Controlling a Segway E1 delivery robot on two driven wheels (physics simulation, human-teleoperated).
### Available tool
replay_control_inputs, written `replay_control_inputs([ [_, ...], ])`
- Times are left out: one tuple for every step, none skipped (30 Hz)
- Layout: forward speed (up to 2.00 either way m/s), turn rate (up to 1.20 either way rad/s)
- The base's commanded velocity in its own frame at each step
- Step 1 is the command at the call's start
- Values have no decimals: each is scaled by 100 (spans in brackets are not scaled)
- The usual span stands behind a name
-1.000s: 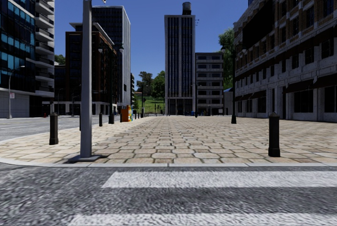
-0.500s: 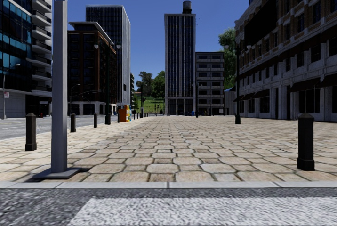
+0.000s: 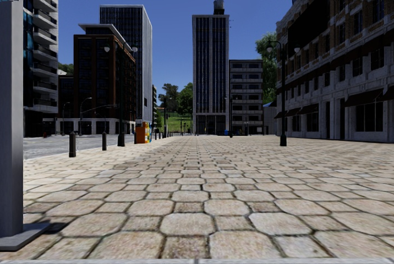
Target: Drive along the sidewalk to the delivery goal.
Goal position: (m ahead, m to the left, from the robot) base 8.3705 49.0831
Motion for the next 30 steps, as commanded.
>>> replay_control_inputs([
  [150, 0],
  [150, 0],
  [150, 0],
  [150, 0],
  [150, 0],
  [150, 0],
  [150, 0],
  [150, 0],
  [150, 0],
  [150, 0],
  [150, 0],
  [150, 0],
  [150, 0],
  [150, 0],
  [150, 0],
  [150, 0],
  [150, 0],
  [150, 0],
  [150, 0],
  [150, 0],
  [150, 0],
  [150, 0],
  [150, 0],
  [150, 0],
  [150, 0],
  [150, 0],
  [150, 0],
  [150, 0],
  [150, 0],
  [150, 0],
])
